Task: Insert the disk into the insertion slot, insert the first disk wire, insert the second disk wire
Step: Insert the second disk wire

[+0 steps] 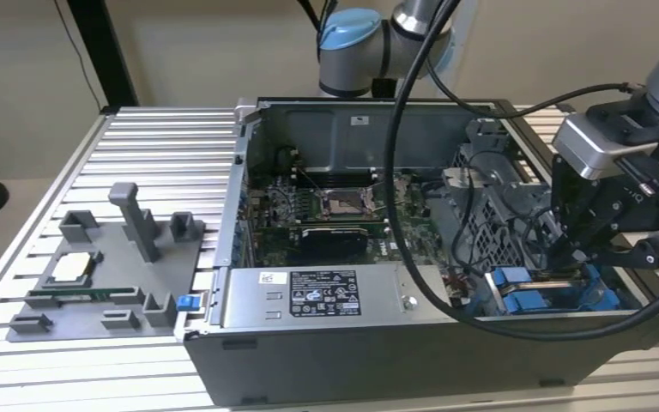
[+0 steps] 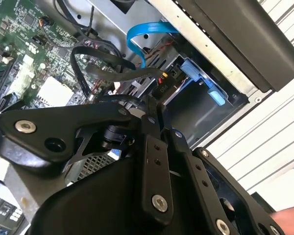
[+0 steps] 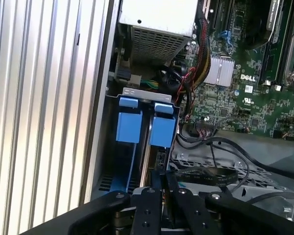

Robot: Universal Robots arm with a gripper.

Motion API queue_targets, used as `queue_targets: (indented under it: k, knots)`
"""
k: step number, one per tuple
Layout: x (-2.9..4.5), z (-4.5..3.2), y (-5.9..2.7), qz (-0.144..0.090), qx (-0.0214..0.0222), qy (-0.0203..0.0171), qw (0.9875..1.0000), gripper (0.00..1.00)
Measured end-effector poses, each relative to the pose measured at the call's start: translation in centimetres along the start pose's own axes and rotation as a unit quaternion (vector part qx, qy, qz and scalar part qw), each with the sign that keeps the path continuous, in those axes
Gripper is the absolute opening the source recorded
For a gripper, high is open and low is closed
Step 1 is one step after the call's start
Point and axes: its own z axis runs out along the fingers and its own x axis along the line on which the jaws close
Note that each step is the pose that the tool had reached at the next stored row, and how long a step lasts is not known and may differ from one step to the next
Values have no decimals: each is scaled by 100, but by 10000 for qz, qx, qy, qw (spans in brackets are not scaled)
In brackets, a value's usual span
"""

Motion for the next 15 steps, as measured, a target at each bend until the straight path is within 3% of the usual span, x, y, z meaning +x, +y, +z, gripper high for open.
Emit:
queue_targets:
  k: [4, 8, 15]
  knots:
    - [0, 4, 0, 26, 5, -2, 10000, 0]
    - [0, 9, 2, 123, 43, -12, 9999, 0]
    - [2, 37, 4, 140, 47, -12, 9999, 0]
